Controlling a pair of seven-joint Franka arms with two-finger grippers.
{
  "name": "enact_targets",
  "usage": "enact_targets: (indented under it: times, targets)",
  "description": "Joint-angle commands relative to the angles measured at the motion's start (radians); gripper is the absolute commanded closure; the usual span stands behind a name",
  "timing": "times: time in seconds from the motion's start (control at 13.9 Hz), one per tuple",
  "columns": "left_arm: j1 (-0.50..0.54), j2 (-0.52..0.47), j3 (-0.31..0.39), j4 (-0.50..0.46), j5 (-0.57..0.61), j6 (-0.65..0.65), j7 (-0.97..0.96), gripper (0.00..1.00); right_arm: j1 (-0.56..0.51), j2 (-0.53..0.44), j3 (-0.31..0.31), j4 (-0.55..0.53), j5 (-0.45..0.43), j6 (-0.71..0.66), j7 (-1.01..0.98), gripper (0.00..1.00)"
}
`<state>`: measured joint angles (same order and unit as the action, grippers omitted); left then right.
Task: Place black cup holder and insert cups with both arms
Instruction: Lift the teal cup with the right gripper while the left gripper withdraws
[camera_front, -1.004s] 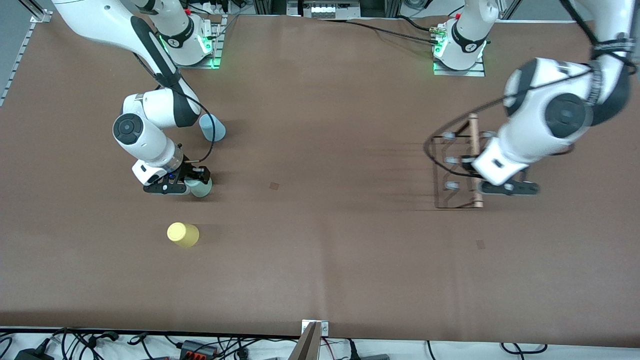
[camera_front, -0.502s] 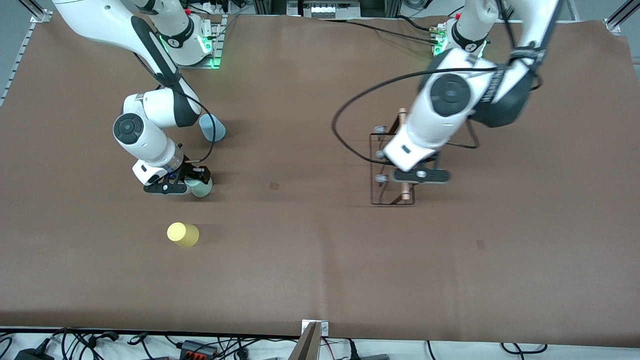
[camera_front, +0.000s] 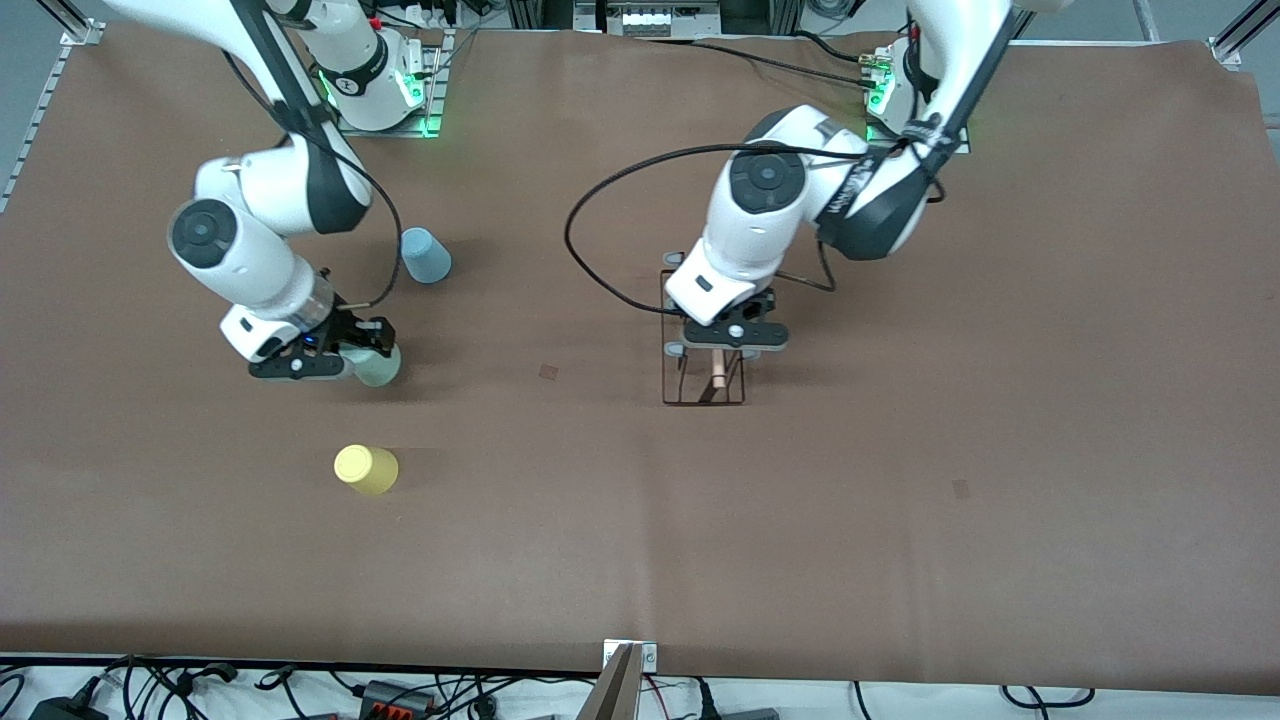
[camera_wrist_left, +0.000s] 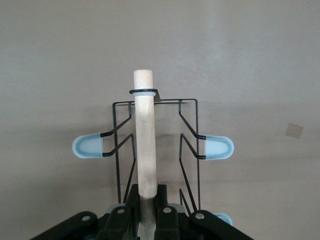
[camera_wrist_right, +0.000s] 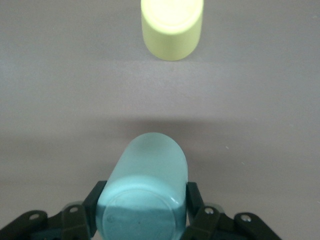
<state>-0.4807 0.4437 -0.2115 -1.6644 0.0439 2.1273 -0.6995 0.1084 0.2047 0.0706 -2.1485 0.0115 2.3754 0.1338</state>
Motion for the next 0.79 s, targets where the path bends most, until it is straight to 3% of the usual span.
enact_targets:
  times: [0.0,0.43,0.5,0.57,0.65,0.72]
  targets:
    - [-0.029,0.03,0.006,0.037,0.062,0.023,-0.055,0.99,-0.009,-0.069,0.003,0.039,-0.002,-0.135,-0.025,0.94]
    - [-0.062,0.063,0.006,0.037,0.113,0.054,-0.153,0.96,0.005,-0.143,0.005,0.208,-0.002,-0.43,-0.03,0.93]
    - [-0.061,0.061,0.006,0.037,0.113,0.054,-0.155,0.82,0.007,-0.145,0.005,0.228,-0.002,-0.473,-0.022,0.93]
    - [-0.059,0.061,0.006,0.037,0.113,0.054,-0.152,0.37,0.014,-0.145,0.005,0.24,-0.002,-0.496,-0.019,0.93]
    - [-0.061,0.058,0.007,0.037,0.114,0.051,-0.146,0.0,0.019,-0.145,0.006,0.24,-0.001,-0.496,-0.014,0.93]
    - [-0.055,0.053,0.006,0.037,0.114,0.048,-0.144,0.0,0.02,-0.145,0.006,0.24,0.002,-0.496,-0.01,0.93]
